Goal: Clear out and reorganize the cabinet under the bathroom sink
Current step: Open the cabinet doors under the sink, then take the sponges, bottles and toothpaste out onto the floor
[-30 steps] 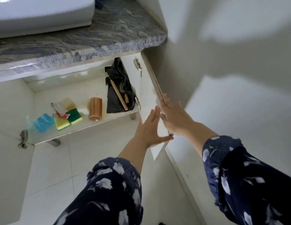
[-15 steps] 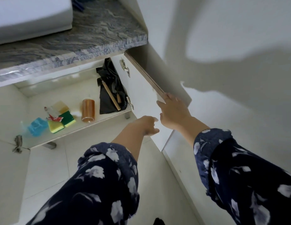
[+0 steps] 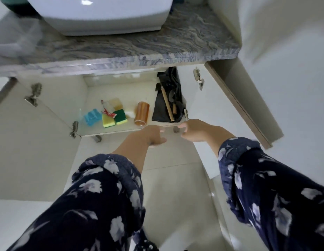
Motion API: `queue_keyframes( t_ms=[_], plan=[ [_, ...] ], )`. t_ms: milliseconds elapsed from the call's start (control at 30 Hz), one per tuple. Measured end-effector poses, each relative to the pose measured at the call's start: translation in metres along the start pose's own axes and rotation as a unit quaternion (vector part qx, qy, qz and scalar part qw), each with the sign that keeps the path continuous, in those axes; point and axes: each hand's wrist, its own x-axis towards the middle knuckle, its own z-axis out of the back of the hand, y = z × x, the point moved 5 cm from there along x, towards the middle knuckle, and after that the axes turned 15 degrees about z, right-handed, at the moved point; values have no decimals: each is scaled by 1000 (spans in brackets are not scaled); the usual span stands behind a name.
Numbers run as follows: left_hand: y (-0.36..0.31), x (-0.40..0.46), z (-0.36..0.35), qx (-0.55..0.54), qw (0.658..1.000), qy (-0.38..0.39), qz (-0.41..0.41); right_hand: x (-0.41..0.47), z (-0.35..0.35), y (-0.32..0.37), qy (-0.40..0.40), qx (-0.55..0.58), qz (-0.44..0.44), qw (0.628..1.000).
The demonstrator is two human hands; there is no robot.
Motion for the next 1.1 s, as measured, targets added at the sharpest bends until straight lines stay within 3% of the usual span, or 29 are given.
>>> queue_keyframes(
  t_ms=[200,433,833,1100],
  plan=[
    [113,28,13,-73,994,3,83,83,-23,73,57,2,40,998],
    [183,84,33,-128,987,12,96,176,-39,108,57,20,54,997],
    [192,254,-13,-243,964,24,108,330,-77,11,18,65,-7,998],
    [180,381,-40,-334,936,-40,106,447,-105,-73,-24,211,-59,975]
  ],
)
